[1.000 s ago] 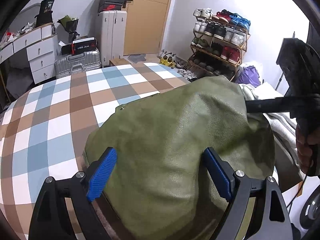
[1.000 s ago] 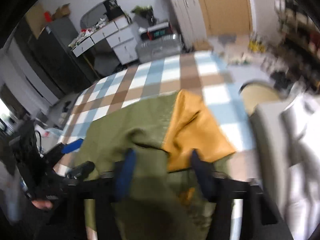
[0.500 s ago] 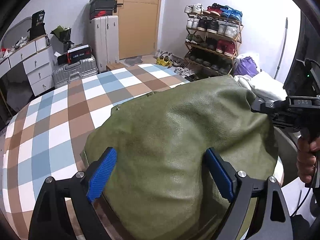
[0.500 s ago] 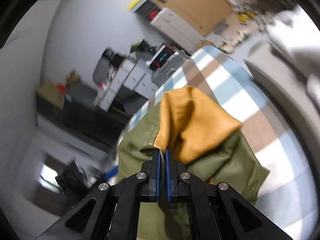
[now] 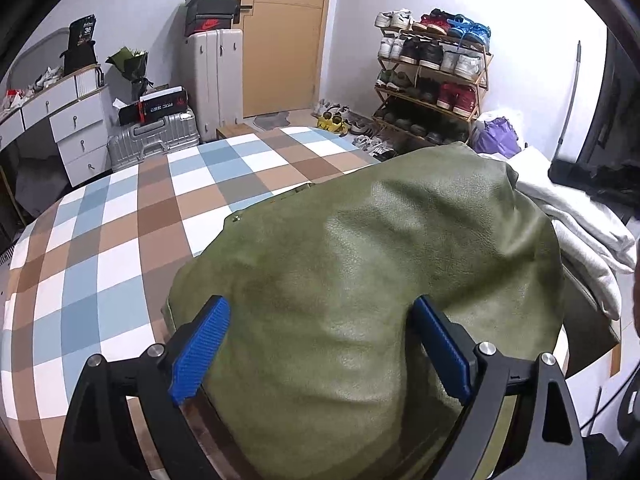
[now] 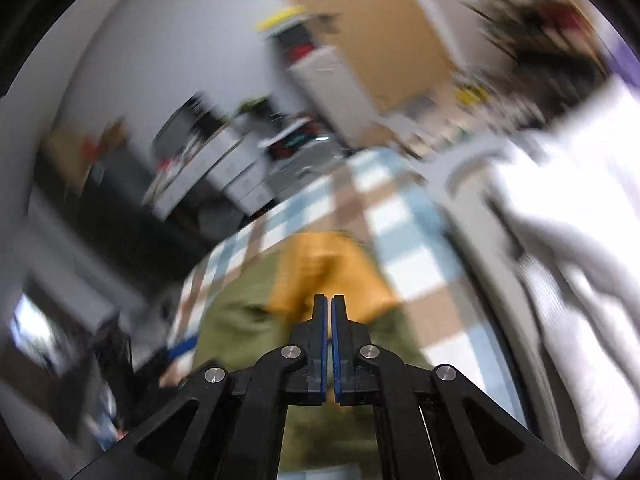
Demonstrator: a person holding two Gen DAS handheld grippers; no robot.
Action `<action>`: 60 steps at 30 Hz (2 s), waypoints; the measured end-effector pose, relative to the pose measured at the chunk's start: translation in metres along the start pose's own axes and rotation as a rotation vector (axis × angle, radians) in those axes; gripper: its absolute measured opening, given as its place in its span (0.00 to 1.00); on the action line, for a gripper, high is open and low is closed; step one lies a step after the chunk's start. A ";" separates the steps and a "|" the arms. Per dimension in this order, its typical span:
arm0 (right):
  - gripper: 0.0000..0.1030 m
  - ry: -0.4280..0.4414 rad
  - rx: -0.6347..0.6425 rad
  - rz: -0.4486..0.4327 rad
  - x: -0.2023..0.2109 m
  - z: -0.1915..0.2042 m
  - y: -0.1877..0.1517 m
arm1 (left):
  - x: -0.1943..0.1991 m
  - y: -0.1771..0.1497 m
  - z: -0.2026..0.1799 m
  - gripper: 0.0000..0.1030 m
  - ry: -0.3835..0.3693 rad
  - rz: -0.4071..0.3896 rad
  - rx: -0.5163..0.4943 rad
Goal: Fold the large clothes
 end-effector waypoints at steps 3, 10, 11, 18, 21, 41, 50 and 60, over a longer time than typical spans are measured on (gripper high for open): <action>0.39 -0.038 0.238 0.119 -0.041 0.062 0.001 | 0.001 0.000 -0.001 0.88 -0.007 -0.006 0.002; 0.42 -0.411 0.388 0.487 -0.143 0.010 -0.012 | 0.009 0.003 0.006 0.87 -0.056 -0.008 0.010; 0.42 -0.423 0.379 0.506 -0.148 0.001 -0.012 | 0.012 0.004 0.009 0.87 -0.066 -0.009 0.021; 0.42 -0.383 0.292 0.508 -0.169 -0.028 -0.010 | 0.006 -0.007 0.019 0.88 -0.117 0.052 0.073; 0.42 -0.356 0.281 0.498 -0.165 -0.023 -0.008 | -0.001 -0.011 0.019 0.91 -0.122 0.099 0.101; 0.43 -0.397 0.390 0.660 -0.122 -0.015 -0.082 | -0.001 -0.024 0.007 0.99 -0.019 0.102 0.030; 0.43 -0.339 0.294 0.518 -0.083 -0.002 -0.057 | -0.001 -0.025 0.014 0.99 -0.053 0.110 0.075; 0.40 -0.271 0.338 0.564 -0.095 0.023 -0.108 | 0.000 -0.026 0.010 0.99 -0.036 0.108 0.053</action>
Point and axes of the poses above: each gripper's, at about its wrist camera, not at the fingertips, and x roughly against the way its jaws point, z to its left, y to its top, the point moved 8 cm from there along -x, roughly the way its jaws point, and after that the axes turned 14 degrees about y, right-handed, at the moved point
